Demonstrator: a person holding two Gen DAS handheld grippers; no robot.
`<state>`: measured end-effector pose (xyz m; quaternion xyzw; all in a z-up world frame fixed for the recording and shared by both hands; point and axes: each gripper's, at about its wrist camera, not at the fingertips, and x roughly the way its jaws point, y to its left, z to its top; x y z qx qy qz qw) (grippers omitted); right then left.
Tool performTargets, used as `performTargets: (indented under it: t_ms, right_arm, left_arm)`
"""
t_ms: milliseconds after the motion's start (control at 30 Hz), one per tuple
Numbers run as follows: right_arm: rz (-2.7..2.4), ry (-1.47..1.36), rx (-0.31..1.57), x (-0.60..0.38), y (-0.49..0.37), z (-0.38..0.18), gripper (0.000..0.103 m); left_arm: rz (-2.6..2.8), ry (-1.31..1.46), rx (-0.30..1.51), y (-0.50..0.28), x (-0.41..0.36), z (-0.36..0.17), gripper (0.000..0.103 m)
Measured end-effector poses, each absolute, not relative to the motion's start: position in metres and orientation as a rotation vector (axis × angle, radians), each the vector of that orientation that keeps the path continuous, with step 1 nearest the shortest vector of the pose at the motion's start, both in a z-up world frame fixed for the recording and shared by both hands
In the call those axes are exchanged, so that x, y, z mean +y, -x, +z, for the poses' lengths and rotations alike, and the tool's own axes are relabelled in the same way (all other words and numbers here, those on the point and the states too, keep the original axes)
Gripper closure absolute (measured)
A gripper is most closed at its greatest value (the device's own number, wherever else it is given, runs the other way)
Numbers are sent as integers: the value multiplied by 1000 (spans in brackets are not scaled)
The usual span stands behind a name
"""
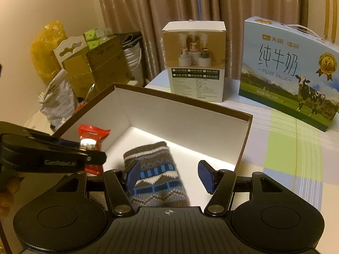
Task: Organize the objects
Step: 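Carry the candy and sock into the shoebox and open both grippers, then withdraw both tools from the shoebox toward the remaining table items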
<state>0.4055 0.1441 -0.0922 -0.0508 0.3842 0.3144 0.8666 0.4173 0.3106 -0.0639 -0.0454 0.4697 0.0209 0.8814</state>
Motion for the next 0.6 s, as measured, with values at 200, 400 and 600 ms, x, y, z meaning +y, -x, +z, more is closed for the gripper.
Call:
performTargets:
  t_ms: [200, 400, 600]
  right_arm:
    - [665, 97, 802, 142, -403, -87, 40]
    - [673, 97, 792, 138, -397, -81, 31]
    - [672, 69, 786, 133, -390, -75, 18]
  left_arm:
    - [38, 64, 969, -426, 306, -66, 54]
    - [46, 61, 955, -422, 308, -60, 33]
    - [62, 74, 971, -410, 311, -57, 30]
